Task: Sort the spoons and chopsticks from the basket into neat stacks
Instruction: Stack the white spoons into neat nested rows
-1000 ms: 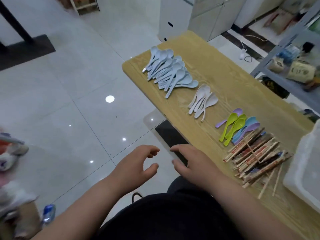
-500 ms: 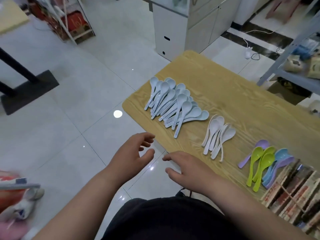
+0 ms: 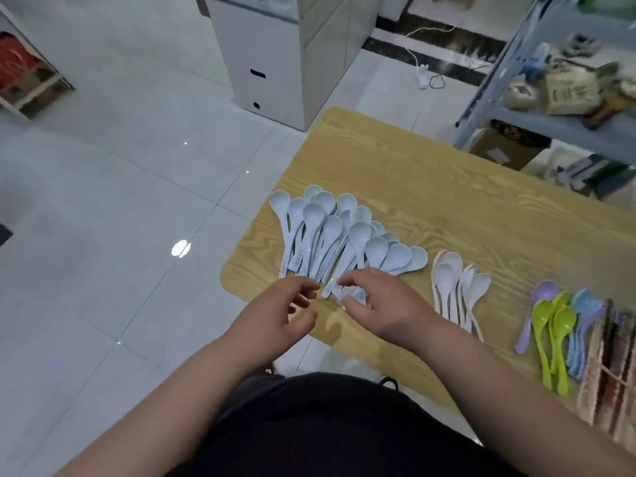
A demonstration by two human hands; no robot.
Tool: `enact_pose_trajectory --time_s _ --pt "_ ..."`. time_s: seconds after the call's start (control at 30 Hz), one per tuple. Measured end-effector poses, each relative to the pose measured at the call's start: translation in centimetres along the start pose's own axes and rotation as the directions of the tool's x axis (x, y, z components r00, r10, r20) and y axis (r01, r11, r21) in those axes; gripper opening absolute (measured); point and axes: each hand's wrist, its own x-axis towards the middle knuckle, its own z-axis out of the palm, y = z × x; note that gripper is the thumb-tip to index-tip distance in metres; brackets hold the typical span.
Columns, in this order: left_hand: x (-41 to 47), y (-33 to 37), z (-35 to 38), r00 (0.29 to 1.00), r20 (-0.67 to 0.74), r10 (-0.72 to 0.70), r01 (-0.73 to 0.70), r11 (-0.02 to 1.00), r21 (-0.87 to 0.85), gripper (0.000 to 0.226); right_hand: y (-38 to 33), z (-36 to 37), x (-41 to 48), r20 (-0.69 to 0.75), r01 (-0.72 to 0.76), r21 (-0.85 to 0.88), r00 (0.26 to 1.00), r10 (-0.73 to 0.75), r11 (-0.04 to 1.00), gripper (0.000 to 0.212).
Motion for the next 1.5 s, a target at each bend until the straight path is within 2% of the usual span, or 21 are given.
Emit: enact_pose_trajectory --time_s 0.1,0.2,0.3,0.4,0.53,0.63,0.7,0.83,0.97,1.07,1.17,1.27,1.33,1.4,1.5 --pt "3.0 -1.6 -3.5 0.996 0.074 0.044 -0.044 0.999 -0.008 0.032 -1.4 1.1 1.9 -0.094 -0.12 0.063 0.988 0.126 0.991 0.032" --pt "5.7 -2.8 -5.8 0.984 0.165 0.074 -0.081 0.996 0.039 0.028 -2.2 3.0 3.4 -0.118 -0.207 0.112 0.968 0.22 0.972 0.032" --pt "8.7 -3.9 -6.7 0.979 0.201 0.026 -0.042 0.996 0.077 0.024 -1.6 4.9 3.7 -0.147 -0.314 0.158 0.93 0.337 0.936 0.036" --pt "12.4 -4.2 -6.1 0.986 0.163 -0.04 0.016 0.989 0.149 0.028 0.7 5.4 3.0 -0.195 -0.454 0.217 0.847 0.495 0.864 0.041" --pt "18.2 -4.2 -4.2 0.988 0.007 -0.155 0.153 0.978 0.139 0.048 4.2 4.6 3.4 -0.213 -0.589 0.217 0.749 0.627 0.778 0.053" --pt "21.1 -4.0 -2.6 0.977 -0.083 -0.196 0.206 0.969 0.137 0.06 5.7 4.8 5.4 -0.185 -0.625 0.15 0.744 0.642 0.766 0.061" --pt "22.4 -3.8 -1.7 0.966 -0.111 -0.234 0.252 0.949 0.189 0.058 6.3 5.1 6.8 -0.17 -0.636 0.062 0.753 0.636 0.77 0.064" --pt "24.4 -4.0 -0.5 0.935 -0.135 -0.329 0.354 0.899 0.257 0.029 7.2 5.5 8.0 -0.149 -0.602 -0.049 0.793 0.59 0.797 0.07" --pt "24.4 -3.7 0.0 0.946 -0.119 -0.301 0.323 0.904 0.281 0.018 7.9 5.5 7.9 -0.111 -0.591 -0.068 0.805 0.583 0.804 0.069" --pt "23.5 -3.2 -0.2 0.951 -0.13 -0.282 0.303 0.934 0.188 0.02 7.9 5.1 7.6 -0.092 -0.567 -0.045 0.822 0.561 0.823 0.063" --pt "21.8 -2.4 -1.0 0.963 -0.126 -0.239 0.242 0.97 0.009 0.013 7.9 4.9 7.2 -0.139 -0.527 -0.007 0.842 0.521 0.85 0.057" --pt "20.0 -1.7 -2.1 0.956 -0.124 -0.267 0.241 0.951 -0.193 0.025 7.4 4.6 6.9 -0.19 -0.525 0.06 0.829 0.526 0.849 0.053" --pt "19.2 -1.6 -2.9 0.935 -0.13 -0.331 0.262 0.887 -0.381 0.029 6.5 4.4 6.5 -0.214 -0.534 0.141 0.806 0.552 0.834 0.05" --pt "19.0 -1.2 -3.6 0.904 -0.097 -0.415 0.284 0.756 -0.589 0.029 5.4 4.3 6.0 -0.25 -0.524 0.22 0.785 0.567 0.823 0.045" --pt "18.5 -0.8 -4.7 0.893 0.052 -0.446 0.351 0.622 -0.7 0.025 2.8 4.1 5.2 -0.305 -0.405 0.324 0.811 0.499 0.855 0.042"
